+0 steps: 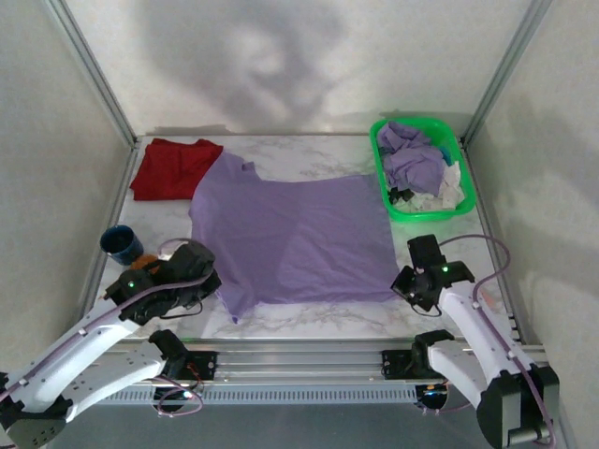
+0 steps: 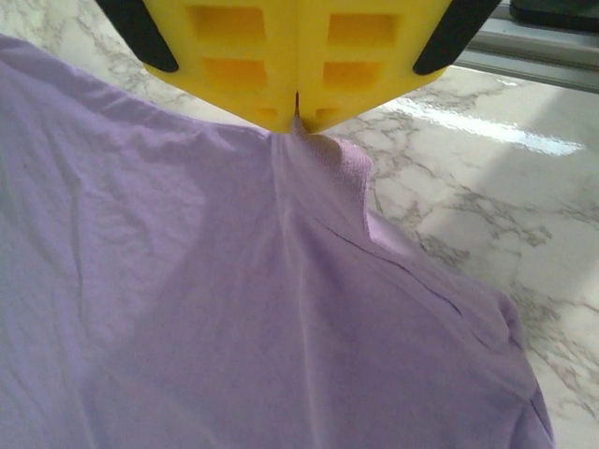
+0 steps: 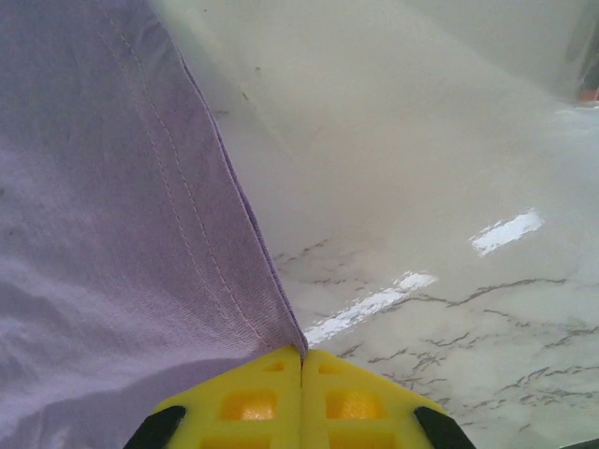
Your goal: Fold and stack the t-shirts
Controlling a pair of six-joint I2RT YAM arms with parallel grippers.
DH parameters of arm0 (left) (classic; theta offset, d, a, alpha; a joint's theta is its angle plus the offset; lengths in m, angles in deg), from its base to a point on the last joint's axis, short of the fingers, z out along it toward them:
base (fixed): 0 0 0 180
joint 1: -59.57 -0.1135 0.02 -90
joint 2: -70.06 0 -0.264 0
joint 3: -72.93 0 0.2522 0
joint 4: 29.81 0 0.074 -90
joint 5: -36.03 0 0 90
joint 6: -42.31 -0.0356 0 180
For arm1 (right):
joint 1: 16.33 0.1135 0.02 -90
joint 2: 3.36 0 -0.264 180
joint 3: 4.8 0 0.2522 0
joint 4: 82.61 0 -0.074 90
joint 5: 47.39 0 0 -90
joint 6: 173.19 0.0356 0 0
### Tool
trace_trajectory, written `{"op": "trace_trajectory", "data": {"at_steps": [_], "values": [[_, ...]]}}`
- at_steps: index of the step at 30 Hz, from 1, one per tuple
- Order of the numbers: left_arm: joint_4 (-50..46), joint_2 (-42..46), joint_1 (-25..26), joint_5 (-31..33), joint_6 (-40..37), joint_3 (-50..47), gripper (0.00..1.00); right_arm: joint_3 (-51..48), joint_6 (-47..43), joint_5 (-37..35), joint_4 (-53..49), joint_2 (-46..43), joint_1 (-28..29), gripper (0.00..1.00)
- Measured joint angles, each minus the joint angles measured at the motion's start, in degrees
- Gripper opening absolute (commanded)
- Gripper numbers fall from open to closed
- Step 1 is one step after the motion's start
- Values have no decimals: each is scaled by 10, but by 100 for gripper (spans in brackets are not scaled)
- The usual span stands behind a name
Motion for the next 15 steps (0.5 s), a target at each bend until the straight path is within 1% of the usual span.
{"op": "trace_trajectory", "data": {"at_steps": [1, 3, 7, 11, 15], "values": [[0, -11, -7, 2, -9, 6, 0, 12, -3, -4, 2, 21, 0, 0], [3, -38, -37, 0, -38, 14, 0, 35, -9, -14, 4, 51, 0, 0], [7, -79, -114, -6, -100, 14, 0, 70, -25, -26, 18, 83, -5, 0], [37, -100, -181, -40, -160, 12, 0, 98, -43, -23, 32, 130, -9, 0], [80, -143, -224, -78, -210, 12, 0, 121, -61, -23, 36, 167, -10, 0]]}}
